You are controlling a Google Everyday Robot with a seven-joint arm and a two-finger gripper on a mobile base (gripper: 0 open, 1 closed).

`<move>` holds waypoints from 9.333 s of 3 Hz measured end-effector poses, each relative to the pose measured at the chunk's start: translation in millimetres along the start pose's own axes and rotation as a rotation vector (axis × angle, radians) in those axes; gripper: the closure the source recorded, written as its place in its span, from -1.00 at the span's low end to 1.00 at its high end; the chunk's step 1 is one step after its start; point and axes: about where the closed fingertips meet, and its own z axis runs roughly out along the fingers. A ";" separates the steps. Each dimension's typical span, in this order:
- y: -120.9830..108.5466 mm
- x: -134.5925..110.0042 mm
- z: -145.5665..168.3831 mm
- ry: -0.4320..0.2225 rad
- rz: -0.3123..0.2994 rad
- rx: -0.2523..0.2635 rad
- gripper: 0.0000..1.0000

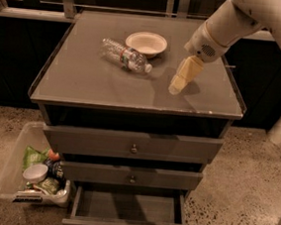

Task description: Place water bottle into bottom drawer

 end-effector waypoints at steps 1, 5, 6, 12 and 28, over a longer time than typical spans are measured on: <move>-2.7 -9.0 14.9 -0.022 -0.006 -0.013 -1.00; -13.1 -152.9 102.8 -0.101 -0.292 -0.120 -1.00; -7.6 -168.2 128.0 -0.092 -0.331 -0.162 -1.00; -26.0 -143.7 157.1 -0.005 -0.281 -0.182 -0.60; 194.1 57.8 6.6 -0.028 0.325 -0.061 1.00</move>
Offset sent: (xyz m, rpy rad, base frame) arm 0.0625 0.0839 0.0016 -0.0055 -0.0737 0.1793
